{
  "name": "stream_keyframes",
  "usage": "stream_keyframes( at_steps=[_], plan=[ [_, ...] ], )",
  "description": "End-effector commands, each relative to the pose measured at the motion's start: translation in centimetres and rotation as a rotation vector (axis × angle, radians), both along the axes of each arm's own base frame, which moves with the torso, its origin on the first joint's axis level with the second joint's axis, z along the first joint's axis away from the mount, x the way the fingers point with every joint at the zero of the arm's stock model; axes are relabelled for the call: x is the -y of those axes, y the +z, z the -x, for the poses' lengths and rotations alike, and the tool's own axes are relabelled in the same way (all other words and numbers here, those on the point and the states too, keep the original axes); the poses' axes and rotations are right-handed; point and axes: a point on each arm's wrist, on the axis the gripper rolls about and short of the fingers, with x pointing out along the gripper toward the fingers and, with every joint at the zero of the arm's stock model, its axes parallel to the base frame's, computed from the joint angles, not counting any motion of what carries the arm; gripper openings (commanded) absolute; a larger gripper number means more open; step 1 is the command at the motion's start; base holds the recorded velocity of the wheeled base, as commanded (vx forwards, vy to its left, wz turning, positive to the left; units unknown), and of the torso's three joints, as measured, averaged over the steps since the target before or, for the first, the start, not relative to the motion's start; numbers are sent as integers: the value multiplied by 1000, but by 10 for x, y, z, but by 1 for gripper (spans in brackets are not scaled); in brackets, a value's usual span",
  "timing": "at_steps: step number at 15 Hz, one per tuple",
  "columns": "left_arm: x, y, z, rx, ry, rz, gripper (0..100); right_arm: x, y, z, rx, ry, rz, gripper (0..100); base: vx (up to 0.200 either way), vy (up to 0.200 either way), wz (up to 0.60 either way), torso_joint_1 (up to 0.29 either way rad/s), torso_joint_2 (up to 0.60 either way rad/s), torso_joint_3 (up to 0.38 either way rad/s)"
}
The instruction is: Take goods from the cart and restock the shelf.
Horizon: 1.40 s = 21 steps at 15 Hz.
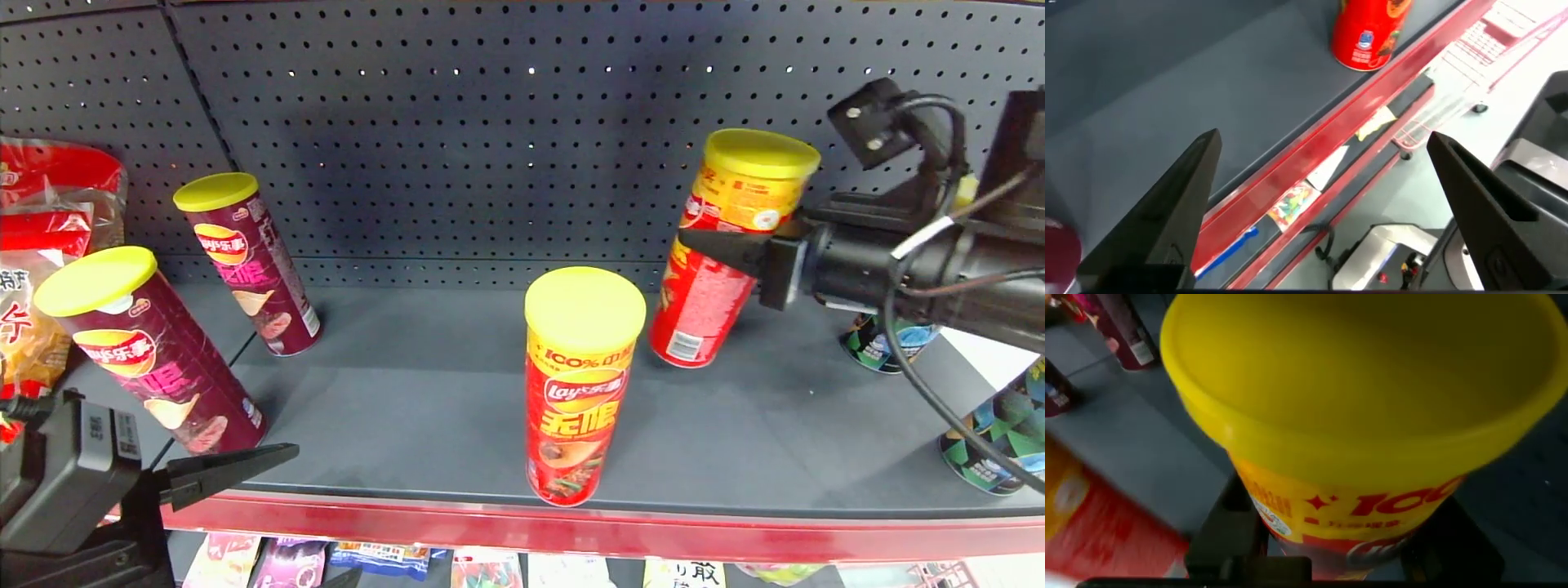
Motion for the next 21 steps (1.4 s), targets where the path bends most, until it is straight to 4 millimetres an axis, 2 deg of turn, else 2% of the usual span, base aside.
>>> stream_keyframes(
  at_steps=[1, 5, 8, 14, 18, 21],
  plan=[
    [0, 2, 0, 7, 6, 3, 100, -25, -16, -37, -42, 37, 17, 0, 0, 0, 0, 0, 0, 0],
    [0, 0, 0, 0, 8, -2, 100, -37, -25, -56, -62, 44, 24, 0, 0, 0, 0, 0, 0, 0],
    [0, 0, -1, 0, 9, -3, 100, -40, -23, -61, -51, 60, 18, 0, 0, 0, 0, 0, 0, 0],
    [2, 3, -4, 3, 12, -1, 100, -48, -32, -73, -71, 82, 22, 0, 0, 0, 0, 0, 0, 0],
    [2, 2, -3, 0, 14, -3, 100, -55, -24, -70, -74, 97, -20, 0, 0, 0, 0, 0, 0, 0],
    [2, 2, -4, -1, 14, -4, 100, -56, -28, -67, -82, 103, -10, 0, 0, 0, 0, 0, 0, 0]
  ],
)
